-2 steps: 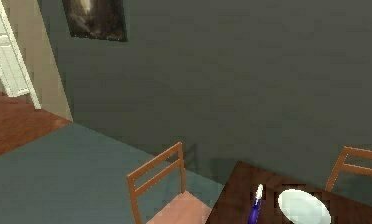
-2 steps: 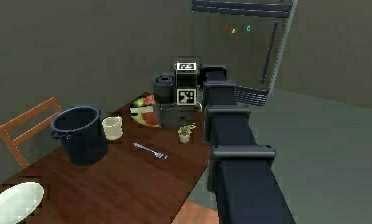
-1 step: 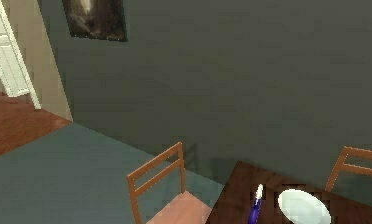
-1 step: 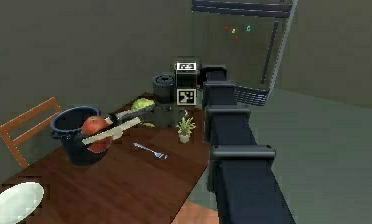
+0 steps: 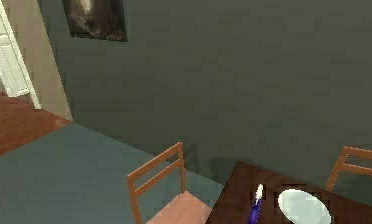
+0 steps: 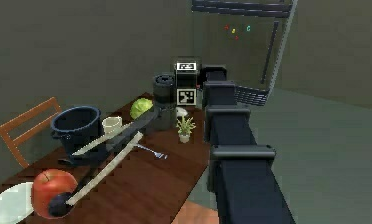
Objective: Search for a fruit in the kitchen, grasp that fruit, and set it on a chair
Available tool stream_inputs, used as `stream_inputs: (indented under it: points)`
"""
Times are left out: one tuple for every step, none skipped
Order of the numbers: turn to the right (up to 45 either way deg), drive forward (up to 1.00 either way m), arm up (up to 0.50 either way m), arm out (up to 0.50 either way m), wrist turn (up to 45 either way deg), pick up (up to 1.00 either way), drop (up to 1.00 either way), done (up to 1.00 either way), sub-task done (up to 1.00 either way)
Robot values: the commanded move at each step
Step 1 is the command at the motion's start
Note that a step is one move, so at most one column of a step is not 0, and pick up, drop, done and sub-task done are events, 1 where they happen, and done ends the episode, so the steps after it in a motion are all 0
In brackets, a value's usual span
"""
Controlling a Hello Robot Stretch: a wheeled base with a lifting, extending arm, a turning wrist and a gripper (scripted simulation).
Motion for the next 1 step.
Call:
stream_inputs:
  points:
    - [0.0, 0.00, 0.00, 0.00, -18.0, 0.00, 0.00, 0.00, 0.00]
